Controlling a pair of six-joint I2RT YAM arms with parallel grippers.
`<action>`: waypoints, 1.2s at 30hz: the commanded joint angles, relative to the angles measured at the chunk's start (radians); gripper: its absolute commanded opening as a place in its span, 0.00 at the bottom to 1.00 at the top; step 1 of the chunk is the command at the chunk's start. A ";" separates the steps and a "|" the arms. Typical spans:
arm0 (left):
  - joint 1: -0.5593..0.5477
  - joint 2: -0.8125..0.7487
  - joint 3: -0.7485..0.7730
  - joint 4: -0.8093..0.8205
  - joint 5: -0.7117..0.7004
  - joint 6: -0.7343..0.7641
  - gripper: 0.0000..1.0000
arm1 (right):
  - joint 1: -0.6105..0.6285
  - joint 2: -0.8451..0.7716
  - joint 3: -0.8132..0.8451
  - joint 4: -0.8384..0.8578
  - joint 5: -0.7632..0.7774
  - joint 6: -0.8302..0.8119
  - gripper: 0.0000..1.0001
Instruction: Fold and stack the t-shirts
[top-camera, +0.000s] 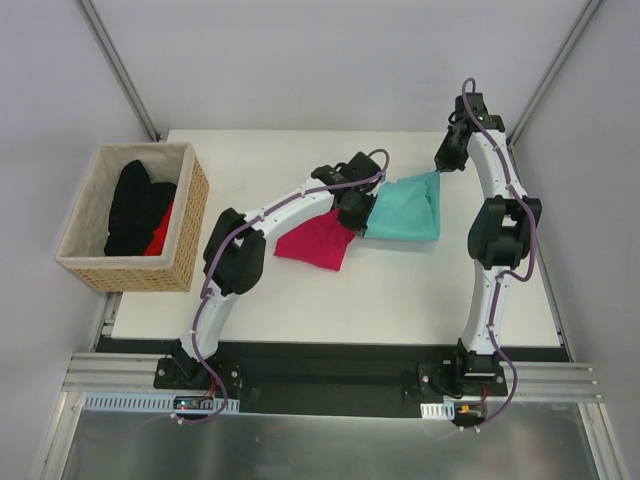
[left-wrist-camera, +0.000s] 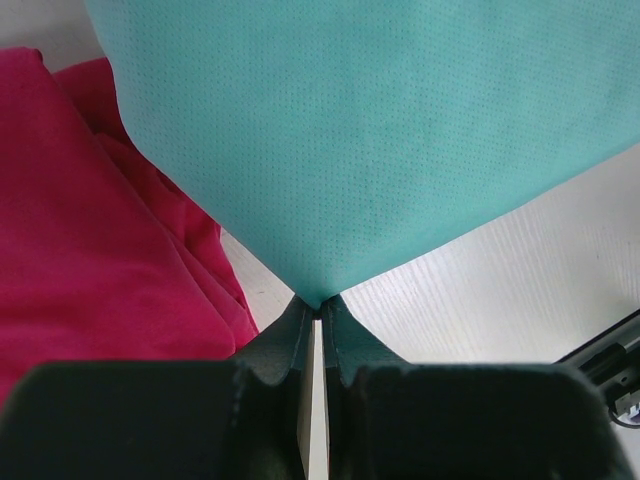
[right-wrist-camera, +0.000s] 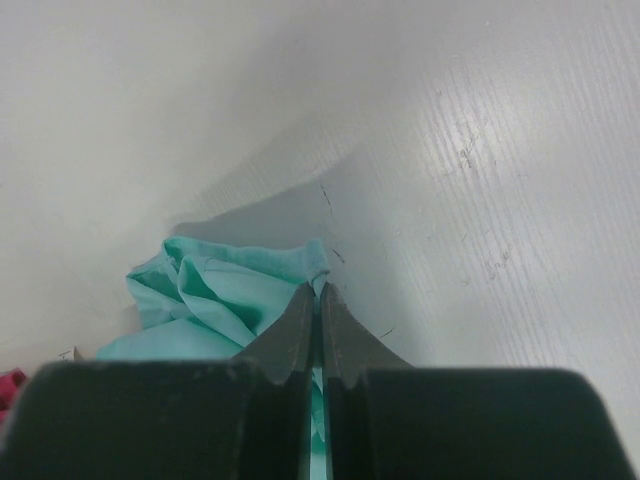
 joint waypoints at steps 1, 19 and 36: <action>-0.004 -0.082 0.000 -0.024 -0.023 0.018 0.00 | 0.001 -0.081 0.046 0.018 0.019 -0.011 0.01; -0.004 -0.087 0.008 -0.033 -0.045 0.040 0.00 | 0.001 -0.108 0.041 0.026 0.015 -0.010 0.01; -0.012 -0.135 -0.012 -0.035 -0.099 0.040 0.00 | 0.008 -0.124 0.036 0.026 0.007 -0.011 0.01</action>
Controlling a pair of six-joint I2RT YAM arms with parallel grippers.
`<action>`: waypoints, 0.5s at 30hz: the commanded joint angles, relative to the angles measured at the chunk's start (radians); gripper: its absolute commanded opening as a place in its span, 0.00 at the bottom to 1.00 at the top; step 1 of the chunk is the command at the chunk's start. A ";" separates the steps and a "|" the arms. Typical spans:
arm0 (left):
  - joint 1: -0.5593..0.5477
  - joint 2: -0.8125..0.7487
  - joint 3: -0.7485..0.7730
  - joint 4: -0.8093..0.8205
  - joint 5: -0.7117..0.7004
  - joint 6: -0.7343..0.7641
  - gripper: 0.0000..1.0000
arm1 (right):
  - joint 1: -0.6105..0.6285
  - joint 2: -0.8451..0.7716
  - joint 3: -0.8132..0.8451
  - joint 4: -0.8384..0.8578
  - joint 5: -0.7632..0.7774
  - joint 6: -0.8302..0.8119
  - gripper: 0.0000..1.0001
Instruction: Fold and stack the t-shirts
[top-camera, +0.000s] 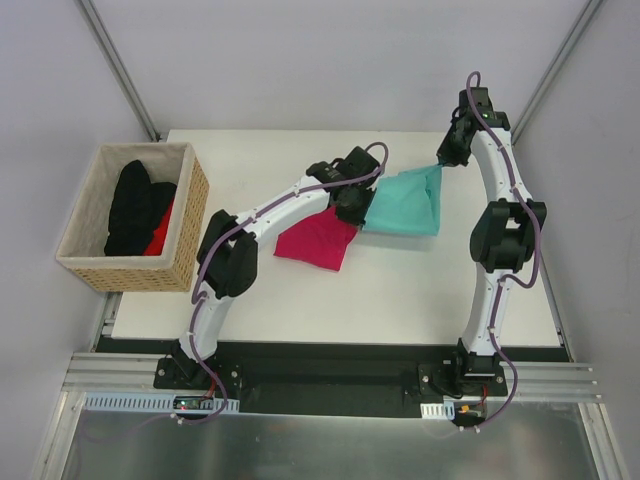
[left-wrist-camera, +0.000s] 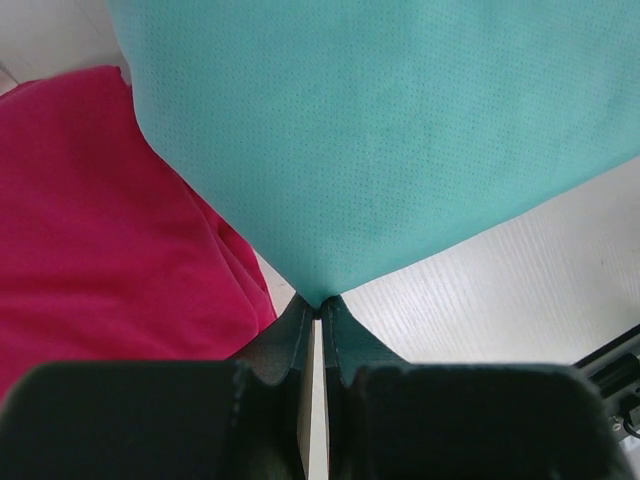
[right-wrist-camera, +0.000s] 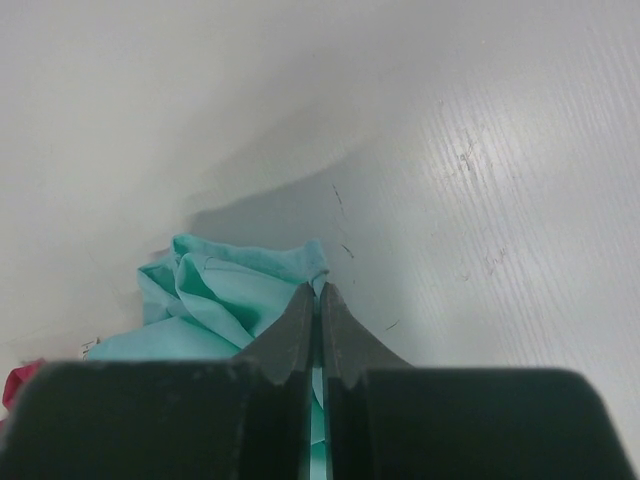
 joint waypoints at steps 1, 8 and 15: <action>-0.012 -0.084 -0.008 -0.030 -0.040 0.012 0.00 | 0.009 -0.078 0.035 0.023 0.006 -0.013 0.01; -0.012 -0.093 -0.019 -0.032 -0.049 0.012 0.00 | 0.018 -0.078 0.039 0.023 0.005 -0.013 0.01; -0.012 -0.119 -0.044 -0.032 -0.067 0.011 0.00 | 0.038 -0.081 0.038 0.020 0.012 -0.015 0.01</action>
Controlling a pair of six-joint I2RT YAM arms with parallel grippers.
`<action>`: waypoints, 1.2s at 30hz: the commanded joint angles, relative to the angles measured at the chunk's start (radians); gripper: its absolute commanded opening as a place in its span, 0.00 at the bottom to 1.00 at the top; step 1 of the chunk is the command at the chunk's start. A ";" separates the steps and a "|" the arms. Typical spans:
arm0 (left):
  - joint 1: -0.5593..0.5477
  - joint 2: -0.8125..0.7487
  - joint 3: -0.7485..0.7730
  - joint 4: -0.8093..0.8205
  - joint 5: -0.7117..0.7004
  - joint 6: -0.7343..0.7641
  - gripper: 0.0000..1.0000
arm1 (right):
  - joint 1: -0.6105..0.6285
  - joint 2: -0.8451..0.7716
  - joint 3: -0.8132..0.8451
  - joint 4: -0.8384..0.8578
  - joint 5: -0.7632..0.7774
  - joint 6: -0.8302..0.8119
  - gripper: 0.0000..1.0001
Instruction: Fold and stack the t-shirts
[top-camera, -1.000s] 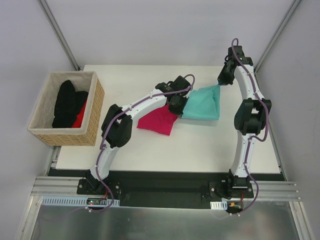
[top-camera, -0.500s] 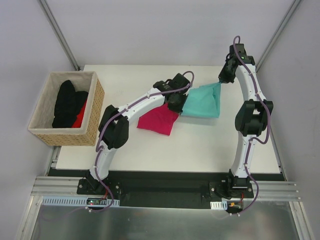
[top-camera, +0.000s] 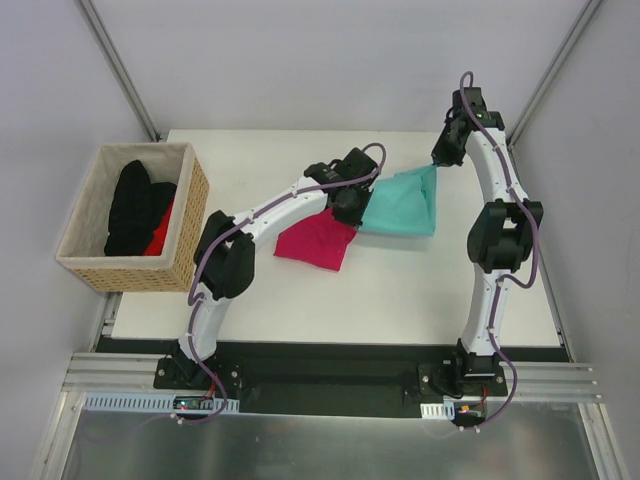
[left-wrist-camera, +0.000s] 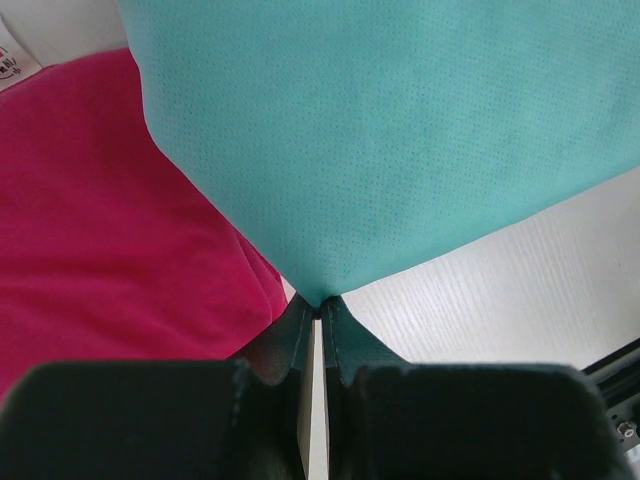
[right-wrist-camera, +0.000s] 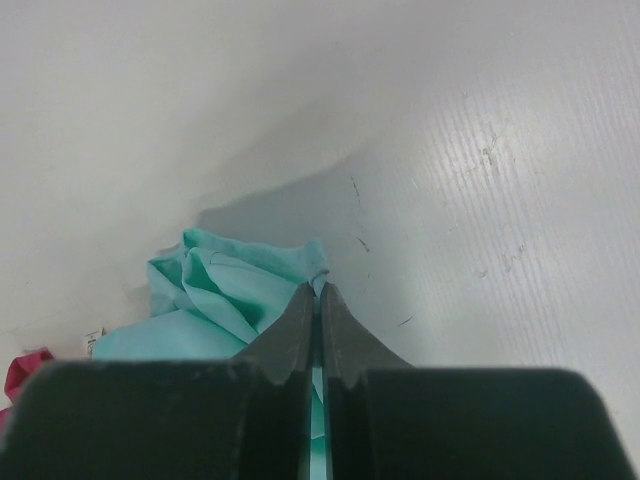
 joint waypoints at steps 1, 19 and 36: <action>-0.012 -0.098 -0.020 -0.031 -0.035 0.009 0.00 | 0.015 -0.082 0.036 0.019 0.015 -0.016 0.01; -0.012 -0.124 -0.053 -0.031 -0.052 0.012 0.00 | 0.035 -0.082 0.082 0.002 0.025 -0.016 0.01; -0.025 -0.133 -0.031 -0.031 -0.054 0.018 0.00 | 0.036 -0.116 0.067 0.003 0.033 -0.022 0.01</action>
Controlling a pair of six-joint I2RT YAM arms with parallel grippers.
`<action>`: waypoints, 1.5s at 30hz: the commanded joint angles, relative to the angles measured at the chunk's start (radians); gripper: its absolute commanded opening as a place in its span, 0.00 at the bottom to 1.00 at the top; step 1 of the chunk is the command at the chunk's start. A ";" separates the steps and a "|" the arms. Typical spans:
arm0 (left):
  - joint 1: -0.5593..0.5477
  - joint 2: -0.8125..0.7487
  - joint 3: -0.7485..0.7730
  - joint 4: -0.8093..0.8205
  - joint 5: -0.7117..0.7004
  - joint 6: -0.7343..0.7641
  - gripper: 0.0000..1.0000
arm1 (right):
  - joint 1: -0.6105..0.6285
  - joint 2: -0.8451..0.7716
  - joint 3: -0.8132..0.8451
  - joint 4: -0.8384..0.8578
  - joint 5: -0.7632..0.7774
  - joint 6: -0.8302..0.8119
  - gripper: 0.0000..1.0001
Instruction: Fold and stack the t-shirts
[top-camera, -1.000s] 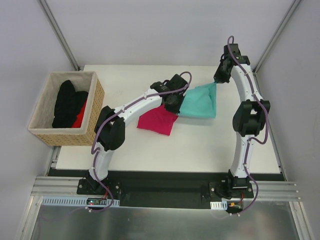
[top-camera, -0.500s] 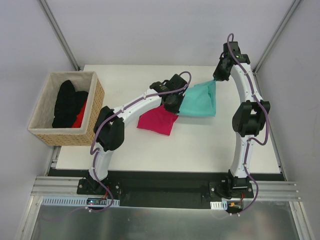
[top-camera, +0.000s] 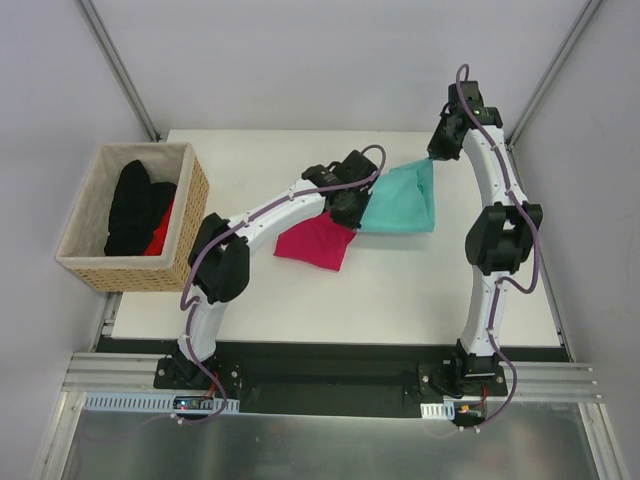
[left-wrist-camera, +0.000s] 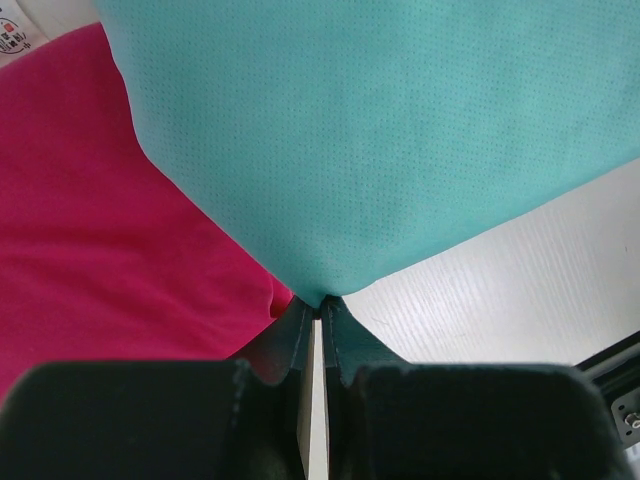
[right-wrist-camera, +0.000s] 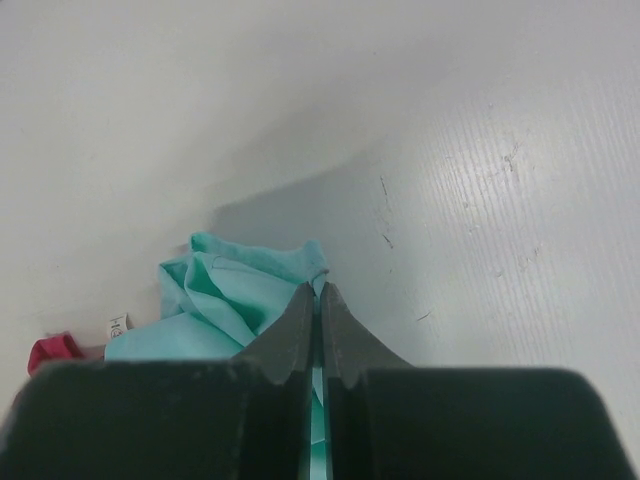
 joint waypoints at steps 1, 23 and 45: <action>-0.012 -0.083 0.025 -0.030 -0.018 0.017 0.00 | 0.001 -0.092 0.035 0.010 0.025 -0.013 0.01; -0.024 -0.192 -0.089 -0.028 -0.087 -0.006 0.00 | 0.050 -0.137 -0.033 0.026 0.044 0.000 0.01; -0.020 -0.257 -0.181 -0.028 -0.164 -0.022 0.00 | 0.087 -0.146 -0.053 0.035 0.048 0.007 0.01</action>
